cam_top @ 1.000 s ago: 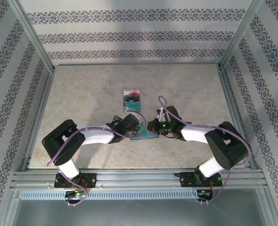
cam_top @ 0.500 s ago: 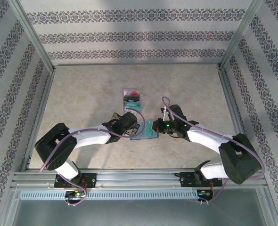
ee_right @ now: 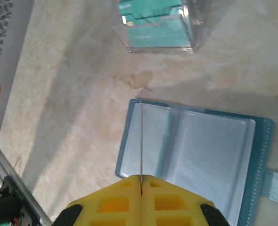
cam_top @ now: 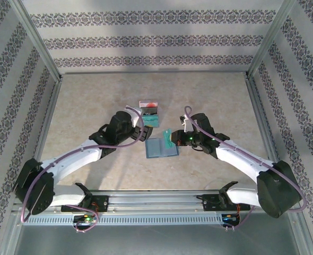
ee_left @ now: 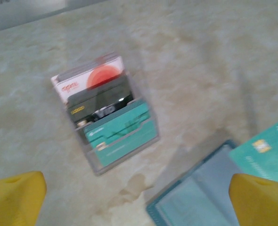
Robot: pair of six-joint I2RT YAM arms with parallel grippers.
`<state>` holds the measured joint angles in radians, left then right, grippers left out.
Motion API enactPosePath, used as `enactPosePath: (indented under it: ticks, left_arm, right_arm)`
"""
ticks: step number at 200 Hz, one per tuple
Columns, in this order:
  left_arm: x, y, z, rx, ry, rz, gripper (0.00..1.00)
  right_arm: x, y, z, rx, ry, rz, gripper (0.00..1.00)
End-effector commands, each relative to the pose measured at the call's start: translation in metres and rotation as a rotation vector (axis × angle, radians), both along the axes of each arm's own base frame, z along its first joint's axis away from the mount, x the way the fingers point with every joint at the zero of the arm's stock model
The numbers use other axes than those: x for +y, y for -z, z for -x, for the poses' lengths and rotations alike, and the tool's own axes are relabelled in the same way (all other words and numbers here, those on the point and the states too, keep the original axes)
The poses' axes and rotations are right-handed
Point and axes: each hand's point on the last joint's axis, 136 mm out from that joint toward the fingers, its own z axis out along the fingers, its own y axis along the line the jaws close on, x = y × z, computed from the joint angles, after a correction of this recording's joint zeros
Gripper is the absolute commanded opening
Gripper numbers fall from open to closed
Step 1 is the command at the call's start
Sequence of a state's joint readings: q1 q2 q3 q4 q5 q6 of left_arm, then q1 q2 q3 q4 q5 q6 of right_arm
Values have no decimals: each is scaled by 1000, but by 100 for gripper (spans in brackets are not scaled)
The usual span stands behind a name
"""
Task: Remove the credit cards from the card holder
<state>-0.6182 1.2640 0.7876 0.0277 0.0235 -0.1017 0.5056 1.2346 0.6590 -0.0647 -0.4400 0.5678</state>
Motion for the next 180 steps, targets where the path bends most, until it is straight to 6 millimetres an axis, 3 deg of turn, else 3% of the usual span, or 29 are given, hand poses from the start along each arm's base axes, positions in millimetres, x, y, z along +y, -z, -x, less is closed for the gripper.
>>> enactPosePath:
  ticks: [1, 60, 99, 152, 180]
  left_arm:
    - [-19, -8, 24, 72, 186, 118, 99]
    - [-51, -3, 52, 206, 428, 212, 92]
    - [-60, -3, 57, 250, 510, 290, 88]
    - [-71, -14, 68, 332, 638, 439, 71]
    - [-74, -19, 74, 350, 683, 486, 55]
  right_arm:
    - [10, -26, 6, -58, -97, -54, 0]
    - [33, -49, 24, -70, -262, -176, 1]
    - [41, -60, 34, -90, -339, -221, 0]
    - [48, -74, 40, -125, -405, -298, 0]
    - [49, -83, 41, -162, -425, -328, 0]
